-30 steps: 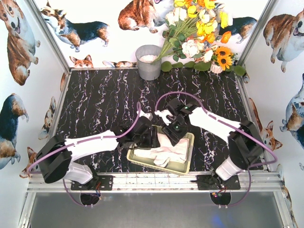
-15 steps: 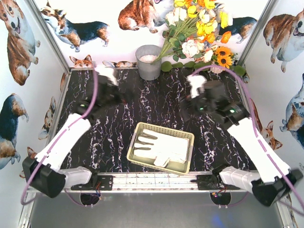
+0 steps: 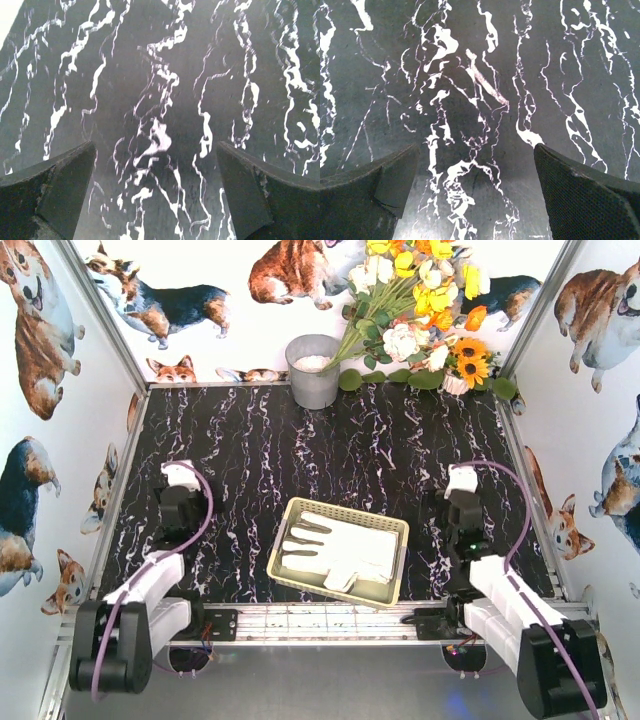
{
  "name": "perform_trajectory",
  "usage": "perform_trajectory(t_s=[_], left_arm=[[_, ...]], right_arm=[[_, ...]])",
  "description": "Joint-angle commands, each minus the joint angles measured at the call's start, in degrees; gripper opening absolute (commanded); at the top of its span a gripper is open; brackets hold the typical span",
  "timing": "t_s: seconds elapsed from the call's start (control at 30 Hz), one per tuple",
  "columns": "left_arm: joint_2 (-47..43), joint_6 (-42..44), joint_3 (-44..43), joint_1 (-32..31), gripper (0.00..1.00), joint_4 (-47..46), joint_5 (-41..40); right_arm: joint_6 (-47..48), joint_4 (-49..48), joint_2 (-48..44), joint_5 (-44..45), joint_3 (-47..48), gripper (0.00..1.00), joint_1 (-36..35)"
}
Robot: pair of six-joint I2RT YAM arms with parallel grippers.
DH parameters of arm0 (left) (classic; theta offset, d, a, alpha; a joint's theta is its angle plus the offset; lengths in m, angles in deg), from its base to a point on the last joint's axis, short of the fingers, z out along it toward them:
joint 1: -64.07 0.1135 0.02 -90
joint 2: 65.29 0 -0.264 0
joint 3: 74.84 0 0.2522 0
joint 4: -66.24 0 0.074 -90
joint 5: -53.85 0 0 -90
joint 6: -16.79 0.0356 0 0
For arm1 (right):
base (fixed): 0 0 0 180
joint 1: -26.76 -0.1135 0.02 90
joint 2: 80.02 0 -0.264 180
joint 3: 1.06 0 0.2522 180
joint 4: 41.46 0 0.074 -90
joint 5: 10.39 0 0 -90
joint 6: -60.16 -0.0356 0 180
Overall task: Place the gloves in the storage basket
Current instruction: Reset both arms
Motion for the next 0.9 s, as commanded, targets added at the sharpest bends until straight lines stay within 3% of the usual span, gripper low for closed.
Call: perform_trajectory(t_s=[0.0,0.2,0.37,0.4,0.5,0.6,0.7,0.87], left_arm=[[5.43,6.21,1.11,0.17,1.00,-23.77,2.59],[21.68,10.22,1.18,0.20,1.00,-41.25,5.31],[33.06,12.03,-1.15,0.54,1.00,-47.83,8.31],[32.38,10.93,-1.96,1.02,1.00,-44.67,7.43],[32.94,8.00,-4.18,1.21,1.00,-41.44,0.94],[32.93,8.38,-4.00,0.10,1.00,-42.02,-2.95],[32.77,8.37,-3.96,-0.10,1.00,-42.06,-2.87],[32.81,8.38,-3.97,-0.09,1.00,-42.00,-2.83]], right_arm=[[2.68,-25.27,1.42,3.68,-2.87,1.00,0.12],[4.77,-38.50,13.74,-0.34,-3.71,1.00,0.21],[8.04,-52.75,32.09,-7.08,-1.35,1.00,1.32],[6.61,-56.93,35.64,-7.08,-1.15,1.00,2.64],[3.76,-38.54,32.37,-8.97,5.24,1.00,5.40],[3.69,-49.41,35.49,-9.52,2.34,1.00,5.99],[3.24,-41.44,33.22,-9.47,4.51,1.00,5.99],[2.90,-45.38,35.29,-11.06,4.12,1.00,6.79]])
